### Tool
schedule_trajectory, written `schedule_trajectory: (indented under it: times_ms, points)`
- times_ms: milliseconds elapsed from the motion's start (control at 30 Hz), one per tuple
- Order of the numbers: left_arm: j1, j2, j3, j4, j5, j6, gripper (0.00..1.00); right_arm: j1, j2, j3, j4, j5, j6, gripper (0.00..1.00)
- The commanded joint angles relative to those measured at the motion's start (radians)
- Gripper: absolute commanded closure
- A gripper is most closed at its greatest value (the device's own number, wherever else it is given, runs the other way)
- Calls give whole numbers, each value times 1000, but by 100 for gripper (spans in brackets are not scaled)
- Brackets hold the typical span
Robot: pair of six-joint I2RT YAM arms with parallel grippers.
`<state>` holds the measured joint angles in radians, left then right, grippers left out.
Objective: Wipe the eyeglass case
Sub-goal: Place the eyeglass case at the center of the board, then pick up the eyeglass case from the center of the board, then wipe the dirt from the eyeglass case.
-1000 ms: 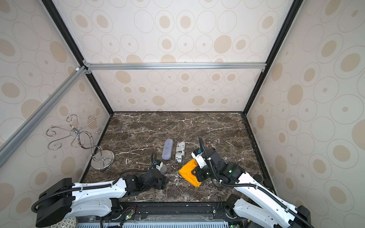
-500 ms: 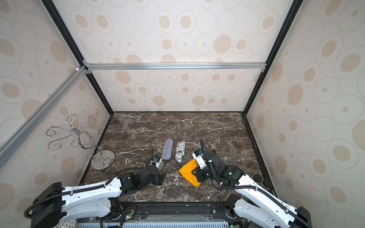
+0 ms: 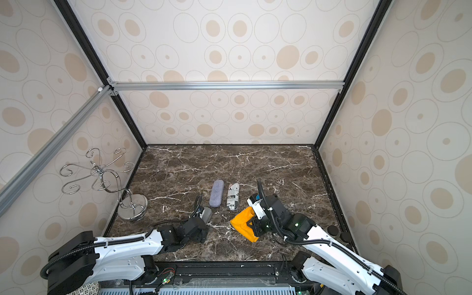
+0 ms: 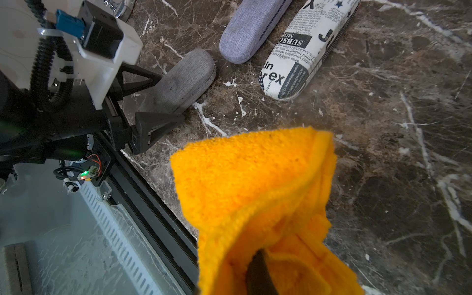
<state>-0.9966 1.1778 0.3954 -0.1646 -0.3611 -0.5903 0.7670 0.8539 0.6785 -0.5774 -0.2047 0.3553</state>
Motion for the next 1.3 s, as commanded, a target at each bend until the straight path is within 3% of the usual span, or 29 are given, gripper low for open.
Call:
schedule_trajectory:
  times_ms: [0,200,433,633,800,1033,1267]
  points:
    - [27,-22,-24,47,46,-25,14,12,7,4,19,8,8,100]
    - [29,-18,-53,87,124,-2,21,17,33,6,49,-2,10,100]
    - [28,-53,-69,101,142,3,40,17,73,27,108,6,6,100]
    - [2,-120,-66,102,174,40,43,17,163,107,101,78,-7,100]
    - [-86,-186,-58,159,181,99,44,17,267,183,119,63,-5,100]
    - [-209,-106,5,235,114,178,47,16,407,272,129,56,-13,100]
    - [-247,-49,46,337,85,241,49,71,455,249,163,-6,-5,100]
